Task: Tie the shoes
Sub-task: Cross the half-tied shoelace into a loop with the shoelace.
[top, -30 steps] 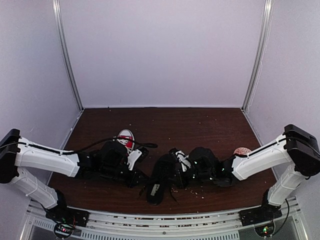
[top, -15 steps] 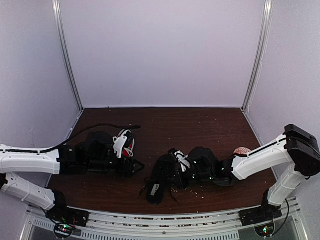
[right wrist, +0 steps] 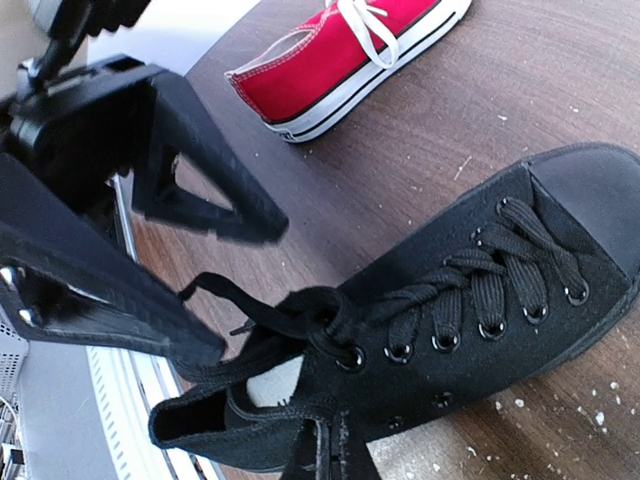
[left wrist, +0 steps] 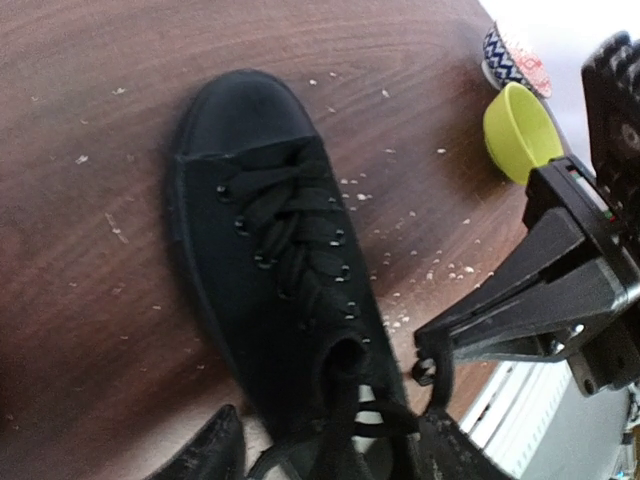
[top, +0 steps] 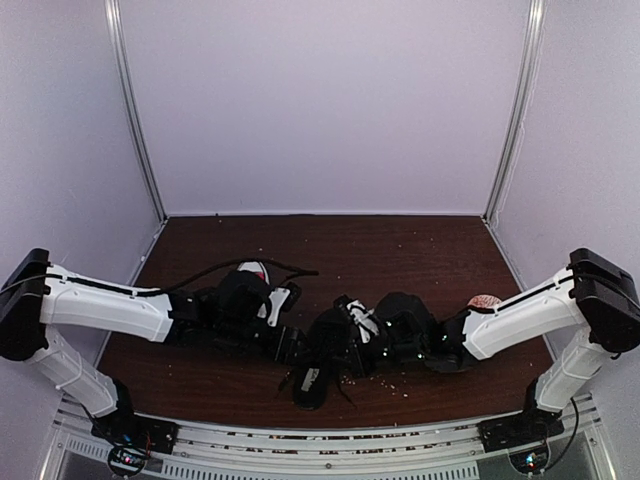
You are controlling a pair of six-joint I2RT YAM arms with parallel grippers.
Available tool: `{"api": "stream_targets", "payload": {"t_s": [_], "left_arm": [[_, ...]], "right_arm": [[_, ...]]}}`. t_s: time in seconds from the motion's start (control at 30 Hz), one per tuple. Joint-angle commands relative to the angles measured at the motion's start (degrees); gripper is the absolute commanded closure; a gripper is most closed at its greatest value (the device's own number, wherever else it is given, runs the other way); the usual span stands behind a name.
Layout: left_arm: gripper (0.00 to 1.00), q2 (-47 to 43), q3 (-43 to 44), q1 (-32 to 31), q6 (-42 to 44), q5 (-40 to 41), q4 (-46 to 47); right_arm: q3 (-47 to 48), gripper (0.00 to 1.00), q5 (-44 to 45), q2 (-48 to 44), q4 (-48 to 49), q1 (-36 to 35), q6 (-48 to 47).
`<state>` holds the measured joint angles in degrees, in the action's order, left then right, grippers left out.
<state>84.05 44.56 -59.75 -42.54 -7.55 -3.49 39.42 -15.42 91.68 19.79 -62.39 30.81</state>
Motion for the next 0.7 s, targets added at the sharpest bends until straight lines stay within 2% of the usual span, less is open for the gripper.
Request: {"api": "stream_targets", "payload": {"t_s": [0.0, 0.07, 0.13, 0.27, 0.5, 0.57, 0.67], "left_arm": [[0.5, 0.3, -1.3, -1.5, -1.7, -2.6, 5.8], [0.64, 0.5, -2.2, -2.2, -2.1, -2.6, 6.2], [0.73, 0.8, -3.1, -3.0, -2.6, -2.2, 6.3], [0.79, 0.9, -4.7, -4.3, -3.3, -1.3, 6.7], [0.78, -2.1, -4.6, -4.8, -2.8, 2.5, 3.5], [0.72, -4.3, -4.2, -4.8, -2.3, 5.3, 0.9], [0.58, -7.7, -3.5, -4.6, -1.7, 8.7, -1.9]], "right_arm": [[2.7, 1.0, 0.8, 0.4, -0.3, -0.3, -0.3], [3.2, 1.0, 0.6, 0.5, -0.6, -0.3, -0.3], [3.9, 1.0, 0.5, 0.3, -1.3, -0.5, -0.8], [4.9, 1.0, 0.3, 0.4, -2.4, -1.0, -1.4], [6.1, 1.0, -0.7, 3.6, -2.7, -2.0, -1.1], [6.1, 1.0, -0.8, 4.1, -2.7, -2.3, -1.1], [5.9, 1.0, -1.1, 5.0, -2.7, -2.6, -1.0]]}}
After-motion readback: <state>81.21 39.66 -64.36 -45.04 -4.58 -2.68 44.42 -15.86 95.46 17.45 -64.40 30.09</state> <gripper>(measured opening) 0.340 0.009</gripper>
